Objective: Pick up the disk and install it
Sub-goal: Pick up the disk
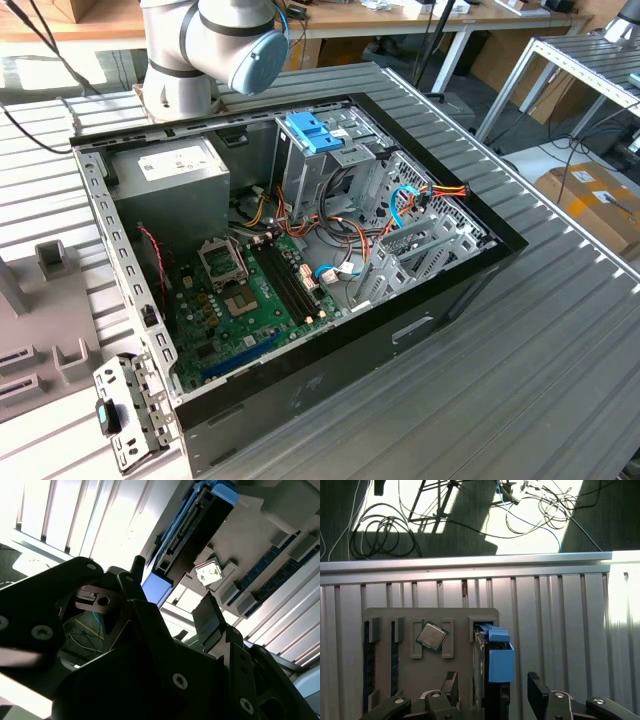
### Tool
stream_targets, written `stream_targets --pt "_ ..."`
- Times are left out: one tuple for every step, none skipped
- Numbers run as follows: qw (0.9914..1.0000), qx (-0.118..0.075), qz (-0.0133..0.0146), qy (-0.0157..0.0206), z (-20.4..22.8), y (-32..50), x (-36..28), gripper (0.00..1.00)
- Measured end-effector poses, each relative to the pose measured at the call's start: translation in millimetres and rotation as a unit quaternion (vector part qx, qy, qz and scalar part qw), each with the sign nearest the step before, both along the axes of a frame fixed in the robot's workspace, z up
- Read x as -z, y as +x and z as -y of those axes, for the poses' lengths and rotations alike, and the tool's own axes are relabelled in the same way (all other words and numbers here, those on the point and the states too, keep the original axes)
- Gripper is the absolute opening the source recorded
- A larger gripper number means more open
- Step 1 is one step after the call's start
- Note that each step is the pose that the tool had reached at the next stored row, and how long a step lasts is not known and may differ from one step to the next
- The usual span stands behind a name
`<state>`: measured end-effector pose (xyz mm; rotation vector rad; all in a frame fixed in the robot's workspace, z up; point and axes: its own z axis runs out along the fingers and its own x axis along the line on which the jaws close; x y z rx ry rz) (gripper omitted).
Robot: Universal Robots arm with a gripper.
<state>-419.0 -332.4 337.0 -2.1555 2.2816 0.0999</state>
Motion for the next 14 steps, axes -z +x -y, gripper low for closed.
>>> stream_targets --pt "1.0 0.0 0.0 0.0001 0.0 0.0 0.3 0.66" --pt "1.0 0.0 0.0001 0.0002 -0.1 0.0 0.7 0.66" --pt "1.0 0.0 0.0 0.0003 -0.1 0.0 1.1 0.66" --pt "1.0 0.0 0.0 0.0004 -0.2 0.0 1.7 0.66" --pt "1.0 0.0 0.0 0.0006 -0.2 0.0 2.2 0.66" --pt "1.0 0.0 0.0 0.0007 -0.2 0.0 2.6 0.66" --pt "1.0 0.0 0.0 0.0009 -0.2 0.0 3.5 0.66" --pt "1.0 0.0 0.0 0.001 -0.3 0.0 4.0 0.66" --pt "1.0 0.0 0.0 0.0012 -0.3 0.0 4.4 0.66" --pt "1.0 0.0 0.0 0.0012 -0.3 0.0 5.0 0.66" --pt "1.0 0.0 0.0 0.0013 -0.3 0.0 5.4 0.66" --pt "1.0 0.0 0.0 0.0014 -0.3 0.0 6.2 0.66" --pt "1.0 0.0 0.0 0.0015 -0.3 -0.2 6.9 0.66" --pt "1.0 0.0 0.0 0.0016 -0.3 -0.4 7.2 0.66"
